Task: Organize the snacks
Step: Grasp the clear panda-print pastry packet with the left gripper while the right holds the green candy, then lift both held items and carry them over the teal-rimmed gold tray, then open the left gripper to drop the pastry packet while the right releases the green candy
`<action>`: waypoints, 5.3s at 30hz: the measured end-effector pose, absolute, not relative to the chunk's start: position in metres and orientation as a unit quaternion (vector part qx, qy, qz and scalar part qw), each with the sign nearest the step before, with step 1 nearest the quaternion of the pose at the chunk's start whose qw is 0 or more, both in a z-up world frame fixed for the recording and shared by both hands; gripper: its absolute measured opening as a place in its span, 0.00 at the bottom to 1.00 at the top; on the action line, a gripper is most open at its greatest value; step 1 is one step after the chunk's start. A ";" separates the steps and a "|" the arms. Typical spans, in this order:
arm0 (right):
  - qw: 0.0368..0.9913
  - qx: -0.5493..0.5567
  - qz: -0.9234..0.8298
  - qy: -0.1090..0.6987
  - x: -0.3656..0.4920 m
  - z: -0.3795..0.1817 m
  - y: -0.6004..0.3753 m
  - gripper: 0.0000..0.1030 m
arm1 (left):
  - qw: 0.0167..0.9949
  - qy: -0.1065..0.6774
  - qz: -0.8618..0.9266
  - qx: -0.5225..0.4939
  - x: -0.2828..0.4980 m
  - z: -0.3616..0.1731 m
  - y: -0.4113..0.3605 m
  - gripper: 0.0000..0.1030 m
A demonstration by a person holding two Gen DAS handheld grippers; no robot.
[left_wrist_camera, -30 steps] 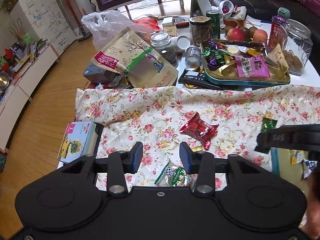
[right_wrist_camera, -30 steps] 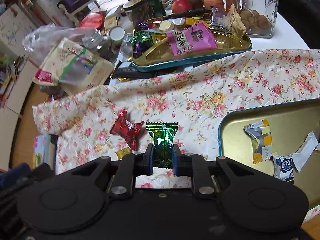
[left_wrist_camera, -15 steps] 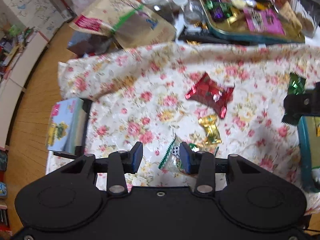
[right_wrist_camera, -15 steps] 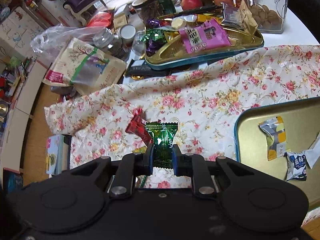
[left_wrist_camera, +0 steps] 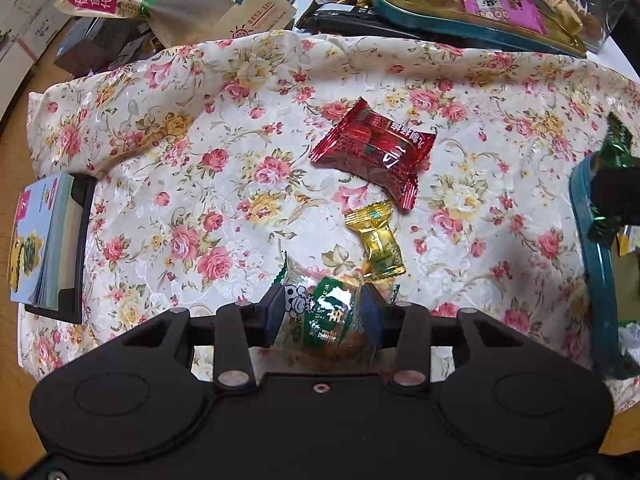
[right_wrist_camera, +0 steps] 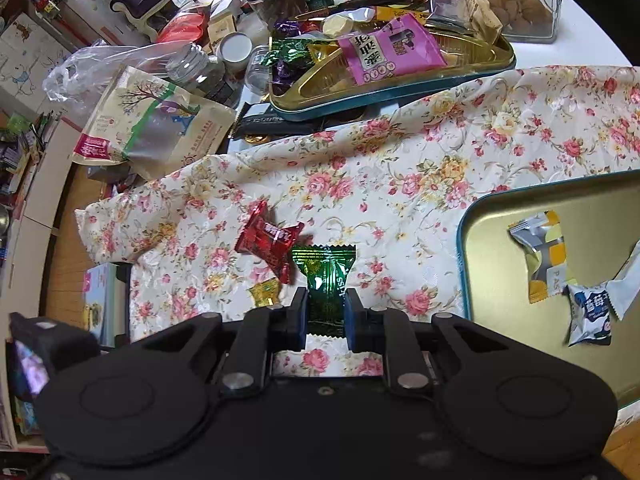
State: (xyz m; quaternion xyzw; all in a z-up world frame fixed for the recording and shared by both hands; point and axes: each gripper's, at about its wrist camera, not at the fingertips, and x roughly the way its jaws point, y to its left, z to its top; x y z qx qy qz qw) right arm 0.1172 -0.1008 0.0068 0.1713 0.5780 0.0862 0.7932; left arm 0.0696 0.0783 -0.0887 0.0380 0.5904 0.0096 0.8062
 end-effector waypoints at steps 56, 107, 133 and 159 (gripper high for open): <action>0.807 0.189 0.093 0.551 0.114 0.028 -0.103 0.19 | 0.775 0.592 0.176 -0.132 0.055 -0.107 0.098 0.65; 0.815 0.172 0.091 0.546 0.112 0.022 -0.113 0.19 | 0.782 0.604 0.136 -0.073 0.062 -0.122 0.076 0.58; 0.852 0.219 0.008 0.476 0.111 0.057 -0.204 0.19 | 0.873 0.487 -0.001 -0.008 0.077 0.012 -0.029 0.54; 0.830 0.247 -0.156 0.475 0.060 0.023 -0.359 0.19 | 0.828 0.531 -0.162 0.079 0.043 -0.006 -0.161 0.55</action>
